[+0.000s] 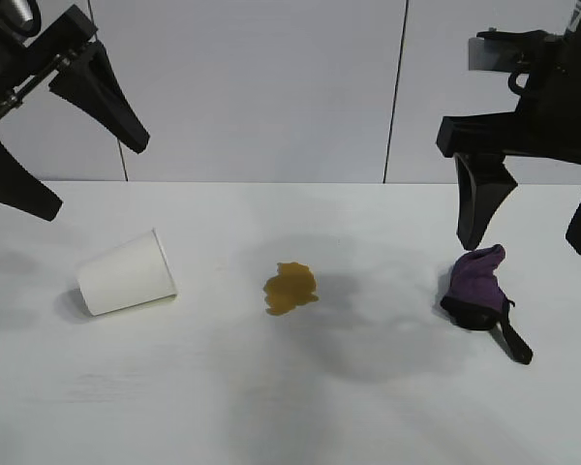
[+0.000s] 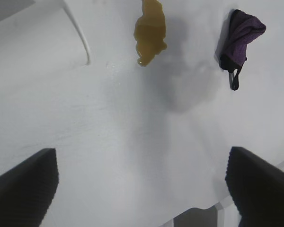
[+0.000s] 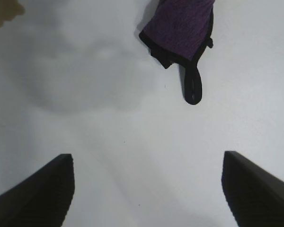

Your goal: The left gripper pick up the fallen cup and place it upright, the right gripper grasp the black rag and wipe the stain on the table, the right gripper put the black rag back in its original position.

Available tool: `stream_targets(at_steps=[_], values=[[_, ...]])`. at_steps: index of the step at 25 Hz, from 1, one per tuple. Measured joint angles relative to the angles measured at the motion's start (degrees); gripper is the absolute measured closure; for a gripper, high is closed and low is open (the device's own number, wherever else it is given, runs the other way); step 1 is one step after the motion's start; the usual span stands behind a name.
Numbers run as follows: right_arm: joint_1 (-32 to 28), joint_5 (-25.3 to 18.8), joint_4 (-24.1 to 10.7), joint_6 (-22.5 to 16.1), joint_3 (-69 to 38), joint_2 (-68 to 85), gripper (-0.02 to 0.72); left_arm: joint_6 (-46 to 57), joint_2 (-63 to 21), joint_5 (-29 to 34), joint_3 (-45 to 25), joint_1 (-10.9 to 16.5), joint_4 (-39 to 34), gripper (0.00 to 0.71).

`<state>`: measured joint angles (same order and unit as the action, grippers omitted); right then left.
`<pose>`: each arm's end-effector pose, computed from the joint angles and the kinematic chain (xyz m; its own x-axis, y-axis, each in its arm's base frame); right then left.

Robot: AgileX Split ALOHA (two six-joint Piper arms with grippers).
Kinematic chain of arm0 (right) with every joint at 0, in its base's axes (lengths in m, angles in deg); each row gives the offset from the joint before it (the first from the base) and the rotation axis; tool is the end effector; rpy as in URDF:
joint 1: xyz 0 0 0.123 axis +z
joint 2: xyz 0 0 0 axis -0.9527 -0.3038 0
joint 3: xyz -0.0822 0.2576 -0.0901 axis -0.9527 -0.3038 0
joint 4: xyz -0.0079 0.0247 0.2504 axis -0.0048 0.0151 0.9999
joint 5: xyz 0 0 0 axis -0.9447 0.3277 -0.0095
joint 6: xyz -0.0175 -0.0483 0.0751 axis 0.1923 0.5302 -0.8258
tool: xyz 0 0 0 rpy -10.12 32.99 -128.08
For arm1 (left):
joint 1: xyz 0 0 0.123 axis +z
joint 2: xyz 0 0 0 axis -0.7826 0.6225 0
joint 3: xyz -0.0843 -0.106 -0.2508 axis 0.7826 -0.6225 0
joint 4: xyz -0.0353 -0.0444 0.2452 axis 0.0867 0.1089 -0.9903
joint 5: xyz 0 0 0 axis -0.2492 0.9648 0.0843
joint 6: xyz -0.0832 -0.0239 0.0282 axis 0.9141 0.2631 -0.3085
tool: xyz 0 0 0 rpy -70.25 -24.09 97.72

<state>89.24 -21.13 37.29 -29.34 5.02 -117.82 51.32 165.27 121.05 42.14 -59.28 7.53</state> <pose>0.2927 0.0897 0.2420 -0.9785 -0.0540 -0.1993 -0.0661 0.9963 0.0547 0.3174 -0.0968 0.2434 -0.9764 -0.0239 -0.2145 0.1127 0.7911 -0.6012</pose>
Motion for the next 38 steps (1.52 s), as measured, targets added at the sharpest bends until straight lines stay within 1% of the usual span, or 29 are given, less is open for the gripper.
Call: stream_targets(at_steps=[15, 18, 20, 23, 26, 27, 29, 31, 32, 34, 36, 38], values=[[0.0, 0.0, 0.0, -0.07, 0.0, 0.0, 0.115, 0.0, 0.0, -0.06, 0.0, 0.0, 0.0, 0.017], [0.0, 0.0, 0.0, -0.07, 0.0, 0.0, 0.115, 0.0, 0.0, -1.8, 0.0, 0.0, 0.1, 0.017], [0.0, 0.0, 0.0, -0.07, 0.0, 0.0, 0.115, 0.0, 0.0, -1.86, 0.0, 0.0, 0.09, 0.017], [0.0, 0.07, 0.0, -0.07, 0.0, 0.0, 0.115, 0.0, 0.0, -1.73, 0.0, 0.0, -2.91, 0.017], [0.0, 0.1, 0.0, 0.04, 0.0, 0.0, 0.115, -0.97, 0.04, -0.86, 0.0, 0.0, -8.05, 0.017], [0.0, 0.1, 0.0, 0.11, 0.0, 0.0, 0.115, -3.2, 0.12, -1.2, 0.0, 0.0, -9.16, 0.017], [0.0, 0.21, 0.0, 0.32, 0.0, 0.0, 0.115, -11.37, 0.18, -2.9, 0.0, -0.12, -10.86, 0.017], [0.0, 0.28, 0.0, 0.53, 0.0, 0.0, 0.115, -25.68, 0.18, -5.39, 0.0, -0.86, -11.5, 0.017], [0.0, 0.45, 0.0, 0.66, 0.0, 0.0, 0.115, -33.39, 0.18, -6.28, 0.04, -1.66, -11.84, 0.017], [0.0, 0.64, 0.0, 0.67, 0.0, 0.0, 0.115, -44.13, 0.22, -8.18, 0.04, -3.77, -12.94, 0.017], [0.0, 0.64, 0.0, 0.88, 0.0, 0.0, 0.115, -48.88, 0.37, -11.26, 0.04, -6.51, -15.34, 0.017], [0.0, 0.68, 0.0, 0.88, 0.0, 0.0, 0.115, -49.75, 1.15, -15.45, 0.04, -8.64, -18.16, 0.017]])
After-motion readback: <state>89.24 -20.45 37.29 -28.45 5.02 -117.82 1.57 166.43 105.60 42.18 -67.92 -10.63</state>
